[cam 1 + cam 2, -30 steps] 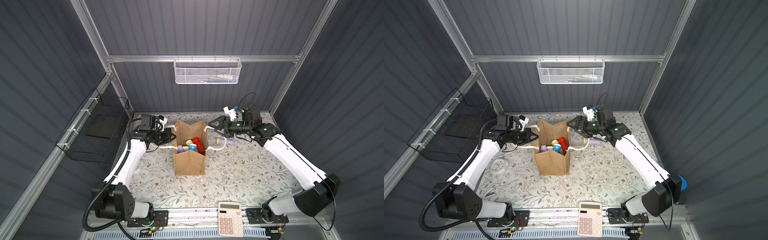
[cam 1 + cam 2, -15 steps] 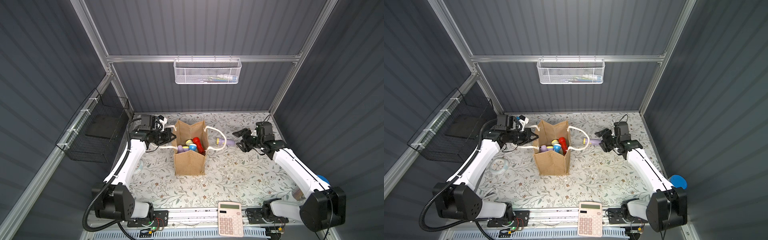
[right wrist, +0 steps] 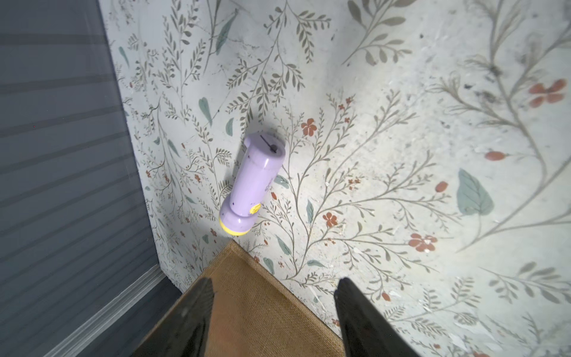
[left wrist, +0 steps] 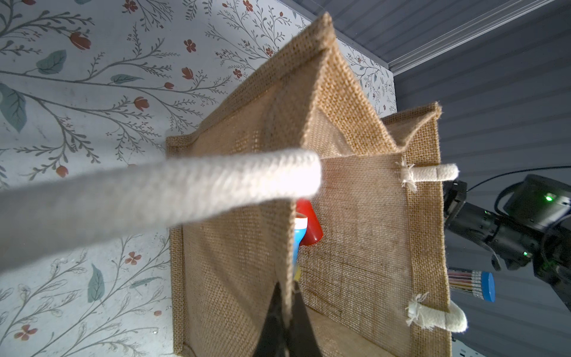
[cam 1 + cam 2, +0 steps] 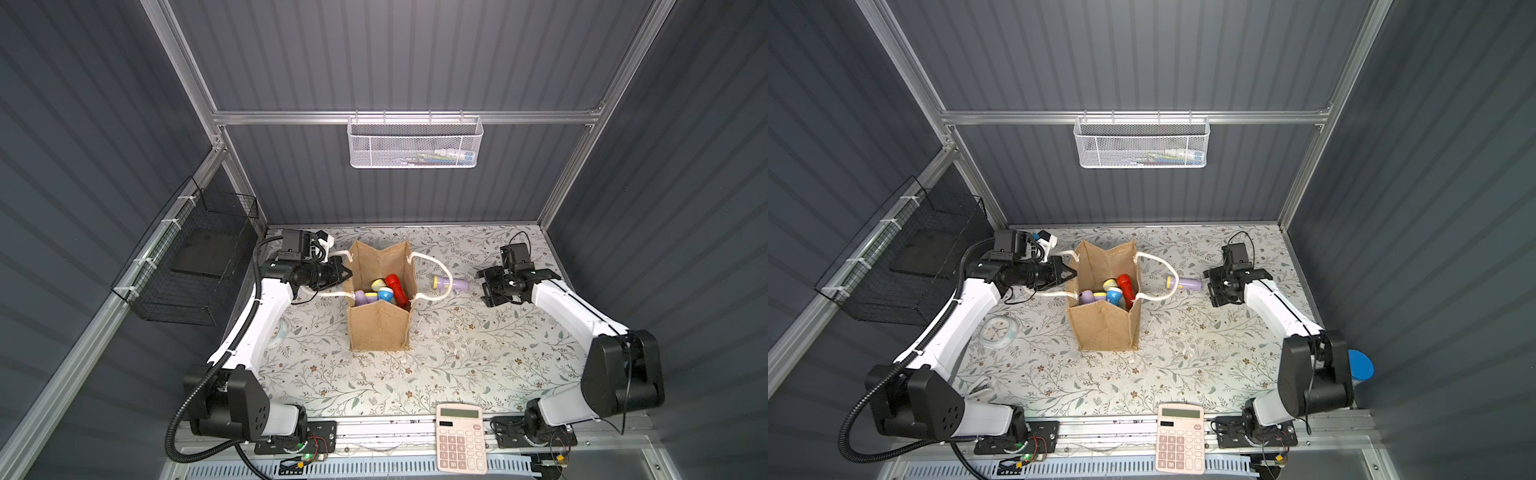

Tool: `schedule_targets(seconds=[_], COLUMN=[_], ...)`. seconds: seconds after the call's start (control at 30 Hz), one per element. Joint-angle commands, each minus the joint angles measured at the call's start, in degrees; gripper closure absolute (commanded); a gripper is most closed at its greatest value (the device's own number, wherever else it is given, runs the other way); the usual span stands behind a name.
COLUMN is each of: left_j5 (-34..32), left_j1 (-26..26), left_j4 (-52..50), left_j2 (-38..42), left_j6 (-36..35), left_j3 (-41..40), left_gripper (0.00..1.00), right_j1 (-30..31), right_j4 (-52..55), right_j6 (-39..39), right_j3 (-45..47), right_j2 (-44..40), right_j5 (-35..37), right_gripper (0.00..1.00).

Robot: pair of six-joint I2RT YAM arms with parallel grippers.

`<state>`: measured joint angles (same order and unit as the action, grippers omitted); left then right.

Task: Put the flashlights into the tote bags
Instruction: Pick up the flashlight from the center of the board.

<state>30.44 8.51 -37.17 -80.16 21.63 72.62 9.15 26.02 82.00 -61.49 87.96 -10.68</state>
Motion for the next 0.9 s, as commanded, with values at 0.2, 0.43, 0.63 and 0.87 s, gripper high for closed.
schedule_targets(seconds=[0.2, 0.43, 0.63, 0.87], left_j5=[-0.31, 0.65, 1.02, 1.68], left_j1=[-0.34, -0.34, -0.34, -0.34], left_j4=[0.7, 0.95, 0.69, 1.03], left_j2=[-0.57, -0.69, -0.74, -0.41], left_j6=[-0.57, -0.62, -0.77, -0.45], left_j3=[0.83, 0.69, 0.86, 0.38], left_gripper=[1.0, 1.0, 1.0, 1.0], right_j1=[1.12, 1.82, 2.95, 3.73], right_j4=[-1.76, -1.84, -0.63, 0.93], right_j6=[4.17, 6.03, 6.85, 7.64], right_j3=[-7.7, -12.24, -15.36, -17.26], right_j2=[11.35, 17.79, 22.06, 25.08], right_j5=[-2.27, -2.33, -2.49, -0.81], right_gripper=[0.35, 0.35, 0.35, 0.37])
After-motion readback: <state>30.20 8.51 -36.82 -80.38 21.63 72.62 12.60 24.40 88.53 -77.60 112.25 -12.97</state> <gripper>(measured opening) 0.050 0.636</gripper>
